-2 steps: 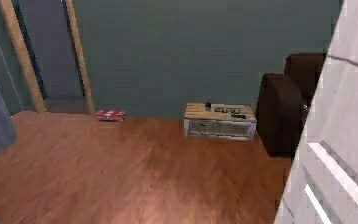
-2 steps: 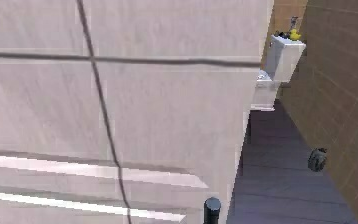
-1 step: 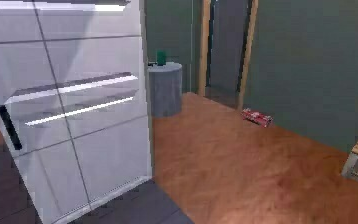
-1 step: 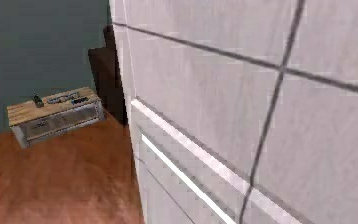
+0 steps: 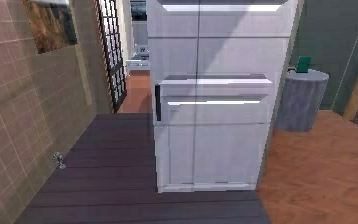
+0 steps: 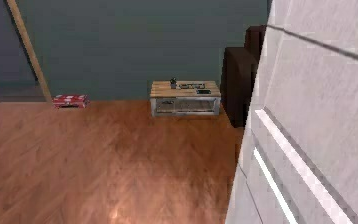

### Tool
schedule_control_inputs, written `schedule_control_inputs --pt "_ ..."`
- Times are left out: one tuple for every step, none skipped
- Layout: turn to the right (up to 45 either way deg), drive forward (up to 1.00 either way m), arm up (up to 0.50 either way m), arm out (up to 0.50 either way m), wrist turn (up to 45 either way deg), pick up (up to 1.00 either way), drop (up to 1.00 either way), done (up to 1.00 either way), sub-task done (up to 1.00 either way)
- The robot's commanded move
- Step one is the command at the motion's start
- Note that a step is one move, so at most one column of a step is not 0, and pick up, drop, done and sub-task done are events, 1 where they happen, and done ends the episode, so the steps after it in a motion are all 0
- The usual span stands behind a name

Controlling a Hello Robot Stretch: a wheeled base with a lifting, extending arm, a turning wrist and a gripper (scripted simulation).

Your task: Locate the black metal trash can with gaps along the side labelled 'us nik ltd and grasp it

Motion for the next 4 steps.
schedule_control_inputs --pt "0.0 0.15 0.0 0.0 0.0 0.0 0.0 0.0 0.0" --pt "-45.0 0.0 0.0 0.0 0.0 0.0 0.0 0.0 0.0" --pt "-45.0 0.0 0.0 0.0 0.0 0.0 0.0 0.0 0.0" --pt "-45.0 0.0 0.0 0.0 0.0 0.0 0.0 0.0 0.0"
